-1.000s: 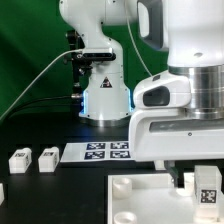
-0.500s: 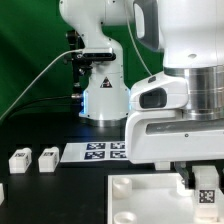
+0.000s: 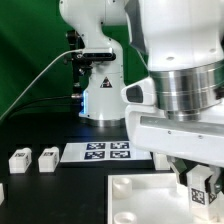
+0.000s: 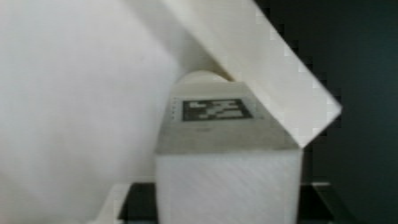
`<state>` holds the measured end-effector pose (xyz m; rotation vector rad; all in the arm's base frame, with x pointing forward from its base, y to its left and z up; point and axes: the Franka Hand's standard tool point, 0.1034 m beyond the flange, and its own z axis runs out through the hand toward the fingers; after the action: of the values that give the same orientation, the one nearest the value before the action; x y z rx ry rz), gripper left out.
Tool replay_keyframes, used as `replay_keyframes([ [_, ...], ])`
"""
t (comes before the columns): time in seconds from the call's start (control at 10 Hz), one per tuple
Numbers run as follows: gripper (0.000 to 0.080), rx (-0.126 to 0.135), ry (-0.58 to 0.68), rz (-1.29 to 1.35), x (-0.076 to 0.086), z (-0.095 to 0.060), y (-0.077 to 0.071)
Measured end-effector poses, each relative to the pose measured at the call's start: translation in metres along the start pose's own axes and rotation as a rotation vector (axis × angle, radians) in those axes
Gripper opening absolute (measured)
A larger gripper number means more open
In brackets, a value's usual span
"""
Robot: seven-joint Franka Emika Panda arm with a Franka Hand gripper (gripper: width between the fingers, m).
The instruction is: Assemble one leg
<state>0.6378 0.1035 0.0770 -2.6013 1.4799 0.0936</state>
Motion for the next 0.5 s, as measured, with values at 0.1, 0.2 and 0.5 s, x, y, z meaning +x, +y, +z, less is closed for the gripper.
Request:
replay_keyframes([
  [0.1,0.0291,0.01,-0.011,0.127,-0.0001,-0.0001,0.0019],
  [0.2,0.0291,0.011,-0.02,0.258,-0.0014,0.0002,0.0027],
  [0.5,0.0291,0.003,-0.023,0.59,-0.0097,0.0008,0.0001],
])
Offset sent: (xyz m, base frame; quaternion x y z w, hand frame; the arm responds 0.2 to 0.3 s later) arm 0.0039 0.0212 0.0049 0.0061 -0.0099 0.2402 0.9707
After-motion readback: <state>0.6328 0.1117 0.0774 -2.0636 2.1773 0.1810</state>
